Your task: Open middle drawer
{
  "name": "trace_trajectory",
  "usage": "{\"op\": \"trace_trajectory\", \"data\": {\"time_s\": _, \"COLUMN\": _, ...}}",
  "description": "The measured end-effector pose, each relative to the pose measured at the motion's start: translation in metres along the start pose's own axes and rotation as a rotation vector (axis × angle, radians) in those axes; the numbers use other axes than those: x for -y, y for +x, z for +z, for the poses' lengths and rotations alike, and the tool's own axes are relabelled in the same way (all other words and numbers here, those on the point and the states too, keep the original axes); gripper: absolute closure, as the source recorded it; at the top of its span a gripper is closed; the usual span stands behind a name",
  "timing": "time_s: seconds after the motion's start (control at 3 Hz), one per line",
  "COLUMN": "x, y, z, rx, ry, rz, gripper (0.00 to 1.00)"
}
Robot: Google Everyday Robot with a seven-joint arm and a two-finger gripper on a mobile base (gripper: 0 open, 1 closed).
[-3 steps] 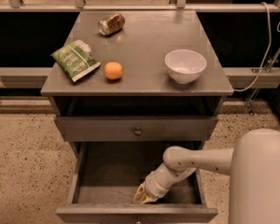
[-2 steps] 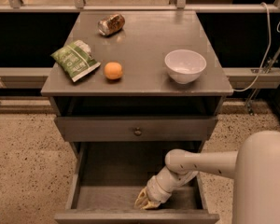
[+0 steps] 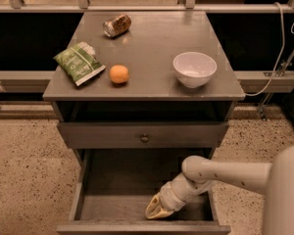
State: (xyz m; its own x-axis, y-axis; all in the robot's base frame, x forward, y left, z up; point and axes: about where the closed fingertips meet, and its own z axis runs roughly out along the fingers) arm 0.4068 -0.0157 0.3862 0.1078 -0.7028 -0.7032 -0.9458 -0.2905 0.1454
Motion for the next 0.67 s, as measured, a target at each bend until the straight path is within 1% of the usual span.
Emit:
{"op": "trace_trajectory", "data": {"time_s": 0.33, "x": 0.004, "y": -0.007, "z": -0.067, "rx": 0.067, "ry": 0.203, "rz": -0.014, "gripper": 1.00}}
{"op": "trace_trajectory", "data": {"time_s": 0.67, "x": 0.002, "y": -0.008, "z": -0.106, "rx": 0.105, "ry": 0.310, "rz": -0.023, "gripper": 1.00}}
